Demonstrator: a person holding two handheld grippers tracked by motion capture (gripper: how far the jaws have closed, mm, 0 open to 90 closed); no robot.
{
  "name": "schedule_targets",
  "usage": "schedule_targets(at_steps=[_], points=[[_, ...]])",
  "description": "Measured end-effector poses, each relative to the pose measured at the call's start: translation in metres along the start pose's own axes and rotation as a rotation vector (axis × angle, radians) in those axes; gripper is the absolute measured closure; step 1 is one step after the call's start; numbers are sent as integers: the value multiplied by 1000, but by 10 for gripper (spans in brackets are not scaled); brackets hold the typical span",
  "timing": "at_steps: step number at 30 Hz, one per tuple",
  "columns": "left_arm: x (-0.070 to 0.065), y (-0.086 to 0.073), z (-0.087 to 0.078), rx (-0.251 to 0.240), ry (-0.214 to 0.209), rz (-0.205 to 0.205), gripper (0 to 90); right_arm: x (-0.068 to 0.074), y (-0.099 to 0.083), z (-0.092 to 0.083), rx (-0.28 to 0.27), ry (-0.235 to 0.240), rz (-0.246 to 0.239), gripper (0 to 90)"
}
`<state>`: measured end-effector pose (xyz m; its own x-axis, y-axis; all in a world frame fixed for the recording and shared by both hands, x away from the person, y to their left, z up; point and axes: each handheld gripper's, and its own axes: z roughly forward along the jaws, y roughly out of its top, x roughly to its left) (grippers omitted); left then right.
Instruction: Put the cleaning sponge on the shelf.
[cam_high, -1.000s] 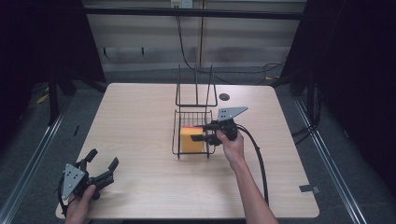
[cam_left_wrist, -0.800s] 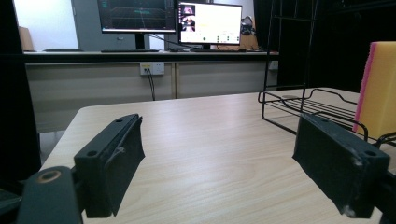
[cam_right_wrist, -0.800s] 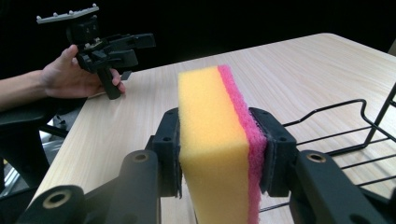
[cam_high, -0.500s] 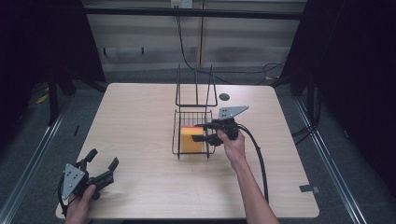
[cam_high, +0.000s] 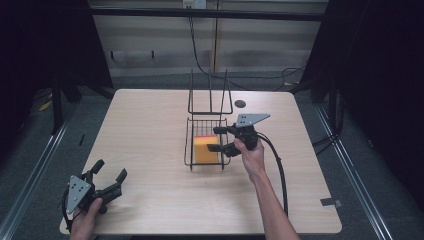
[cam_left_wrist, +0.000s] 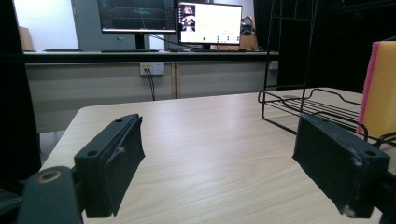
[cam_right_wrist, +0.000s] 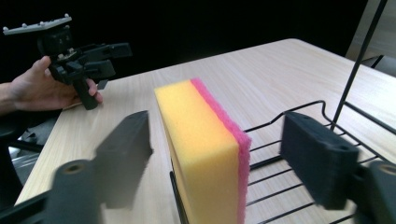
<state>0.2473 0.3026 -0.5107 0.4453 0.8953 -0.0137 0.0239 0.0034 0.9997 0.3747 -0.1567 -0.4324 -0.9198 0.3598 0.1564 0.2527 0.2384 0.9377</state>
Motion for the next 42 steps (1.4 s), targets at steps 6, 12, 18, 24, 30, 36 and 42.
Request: schedule_targets(at_steps=[6, 12, 18, 24, 30, 36, 42], points=[[0, 0, 0, 0, 0, 0, 156, 5, 4, -4, -14, -61, 1, 134], [0, 0, 0, 0, -1, 0, 156, 10, 7, -8, -7, -94, -11, 135], [0, 0, 0, 0, 0, 0, 156, 14, 9, -15, -15, -112, -6, 135], [0, 0, 0, 0, -1, 0, 156, 17, 9, -22, 9, -129, 11, 135], [0, 0, 0, 0, 0, 0, 156, 24, 0, -33, -32, -203, -2, 136], [0, 0, 0, 0, 0, 0, 156, 29, -6, -43, -32, -200, 4, 137], [0, 0, 0, 0, 1, 0, 156, 35, -16, -55, -44, -234, 9, 137]])
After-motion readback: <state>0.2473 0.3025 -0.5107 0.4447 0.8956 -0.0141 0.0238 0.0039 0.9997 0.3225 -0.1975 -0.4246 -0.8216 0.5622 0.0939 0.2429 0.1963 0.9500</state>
